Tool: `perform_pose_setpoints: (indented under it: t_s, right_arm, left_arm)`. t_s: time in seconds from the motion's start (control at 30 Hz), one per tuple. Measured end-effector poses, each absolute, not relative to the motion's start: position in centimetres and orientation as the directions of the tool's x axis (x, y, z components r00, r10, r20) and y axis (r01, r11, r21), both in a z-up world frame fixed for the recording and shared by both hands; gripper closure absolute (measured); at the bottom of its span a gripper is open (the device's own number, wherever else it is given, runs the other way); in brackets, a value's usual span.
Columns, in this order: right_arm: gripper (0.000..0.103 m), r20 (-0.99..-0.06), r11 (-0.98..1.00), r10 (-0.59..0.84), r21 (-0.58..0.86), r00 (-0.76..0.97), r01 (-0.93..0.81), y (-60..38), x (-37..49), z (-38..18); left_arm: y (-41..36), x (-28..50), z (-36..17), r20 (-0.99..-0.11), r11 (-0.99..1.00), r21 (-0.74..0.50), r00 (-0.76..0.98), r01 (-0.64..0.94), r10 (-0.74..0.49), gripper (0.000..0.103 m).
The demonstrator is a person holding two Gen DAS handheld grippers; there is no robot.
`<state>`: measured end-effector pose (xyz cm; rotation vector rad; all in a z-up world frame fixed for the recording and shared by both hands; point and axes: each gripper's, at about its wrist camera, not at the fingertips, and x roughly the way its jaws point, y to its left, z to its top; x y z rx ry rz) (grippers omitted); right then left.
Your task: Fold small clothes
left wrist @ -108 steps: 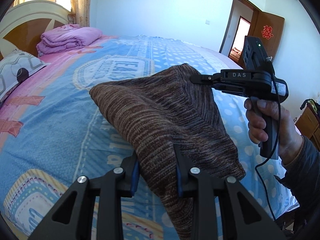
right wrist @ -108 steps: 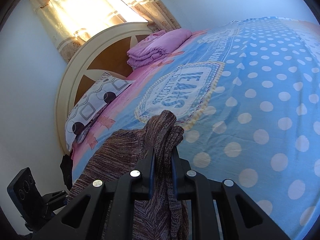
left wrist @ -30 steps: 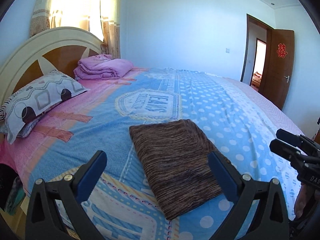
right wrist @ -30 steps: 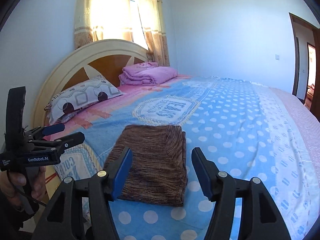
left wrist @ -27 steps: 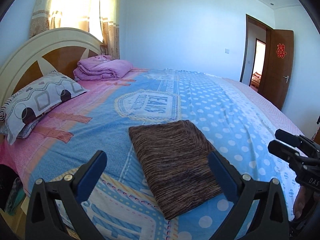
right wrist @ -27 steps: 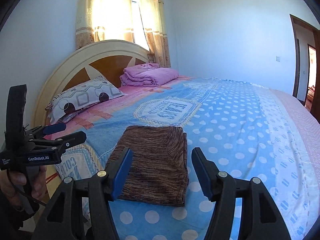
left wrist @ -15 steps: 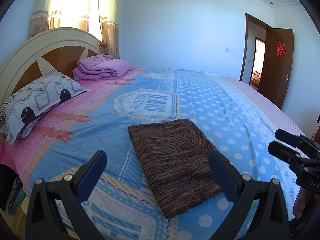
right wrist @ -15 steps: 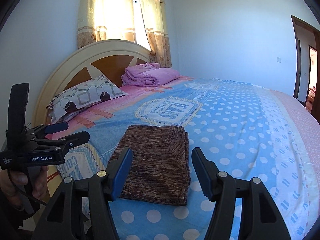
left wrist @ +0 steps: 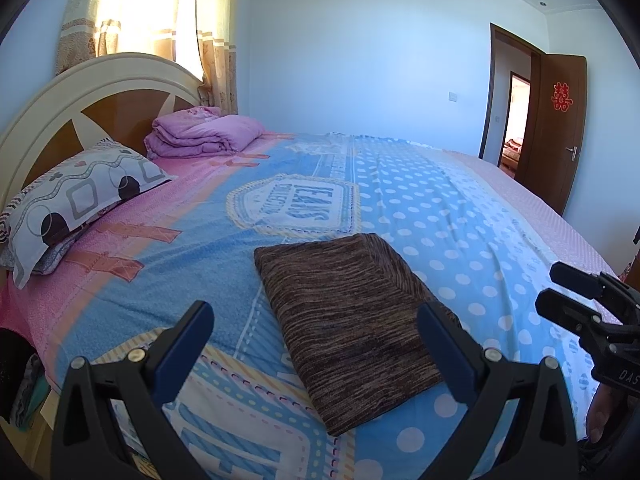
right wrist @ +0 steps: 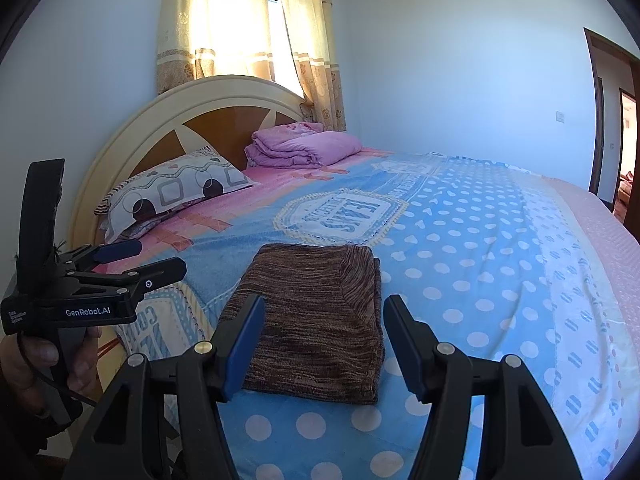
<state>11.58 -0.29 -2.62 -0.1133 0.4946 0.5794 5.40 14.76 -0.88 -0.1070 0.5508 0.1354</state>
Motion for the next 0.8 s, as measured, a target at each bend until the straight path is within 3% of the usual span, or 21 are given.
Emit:
perform_pose_setpoints:
  t_s: [0.8]
  right_arm:
    - [0.04, -0.417, 0.829, 0.514, 0.018, 0.75, -0.559, -0.4, 10.1, -1.7]
  left_arm:
    - [15.4, 5.1, 0.0, -0.51, 0.982, -0.057, 0.851, -0.183, 0.129, 0.0]
